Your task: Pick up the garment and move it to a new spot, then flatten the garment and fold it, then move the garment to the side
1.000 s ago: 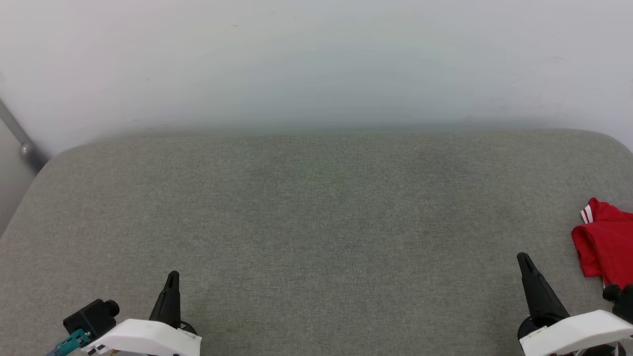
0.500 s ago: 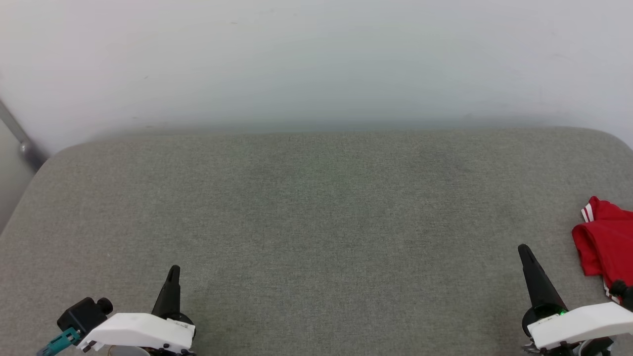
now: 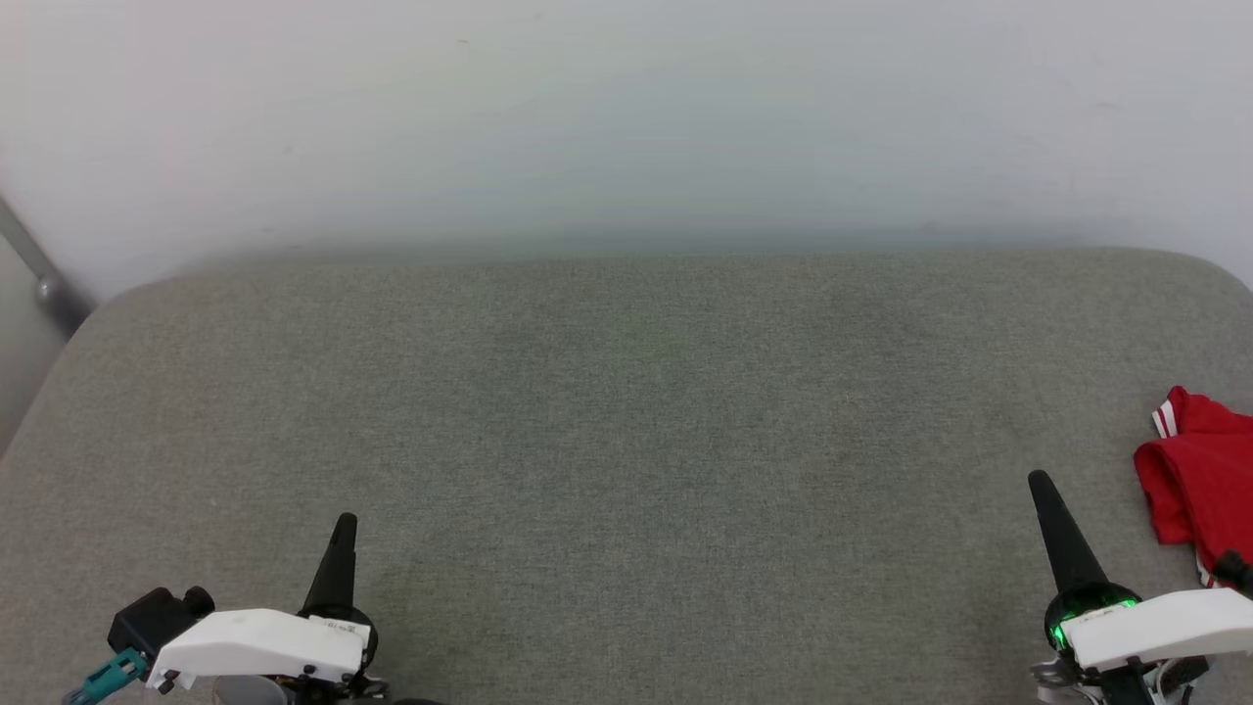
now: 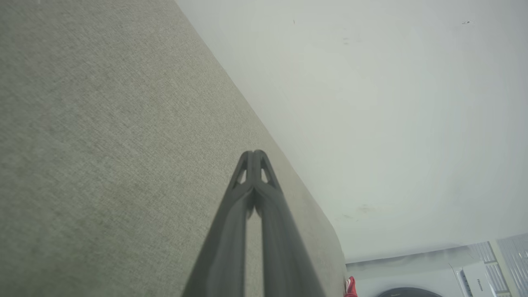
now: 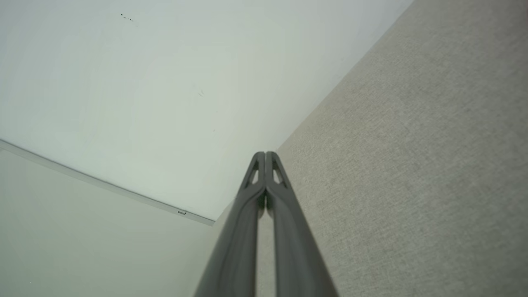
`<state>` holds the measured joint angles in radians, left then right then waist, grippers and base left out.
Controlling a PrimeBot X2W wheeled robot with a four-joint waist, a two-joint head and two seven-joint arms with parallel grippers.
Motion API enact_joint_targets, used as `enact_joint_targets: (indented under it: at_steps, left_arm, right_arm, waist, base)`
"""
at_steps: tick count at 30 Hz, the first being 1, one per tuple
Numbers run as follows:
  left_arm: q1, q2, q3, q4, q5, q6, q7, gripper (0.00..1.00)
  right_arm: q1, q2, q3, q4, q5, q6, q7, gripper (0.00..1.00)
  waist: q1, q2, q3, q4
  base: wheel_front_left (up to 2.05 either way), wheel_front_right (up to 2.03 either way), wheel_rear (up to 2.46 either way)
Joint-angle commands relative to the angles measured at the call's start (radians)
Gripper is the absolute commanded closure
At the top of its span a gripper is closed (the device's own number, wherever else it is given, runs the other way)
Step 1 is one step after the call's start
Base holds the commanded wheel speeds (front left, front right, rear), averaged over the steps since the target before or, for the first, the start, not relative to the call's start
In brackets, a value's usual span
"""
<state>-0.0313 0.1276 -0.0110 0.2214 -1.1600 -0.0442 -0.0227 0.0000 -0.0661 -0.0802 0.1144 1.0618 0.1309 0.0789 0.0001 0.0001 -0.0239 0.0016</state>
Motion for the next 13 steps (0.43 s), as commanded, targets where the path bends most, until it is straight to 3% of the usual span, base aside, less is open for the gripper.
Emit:
enact_joint_targets:
  at_steps: [1, 13]
  left_arm:
    - [-0.028, 0.0, 0.012, -0.006, -0.024, -0.009, 0.007, 1.0]
    - [-0.042, -0.02, 0.04, 0.001, -0.125, -0.028, 0.038, 1.0]
  right_arm:
    - [-0.024, 0.001, -0.003, 0.001, 0.031, 0.0, 0.001, 1.0]
    - [-0.046, 0.004, -0.01, 0.032, 0.155, 0.0, 0.009, 1.0]
  waist:
    - [0.0, -0.0001, 0.001, 0.0]
    - [0.0, -0.0001, 0.006, 0.0]
  base:
    - [0.0, 0.0, 0.0]
    - [0.0, 0.0, 0.0]
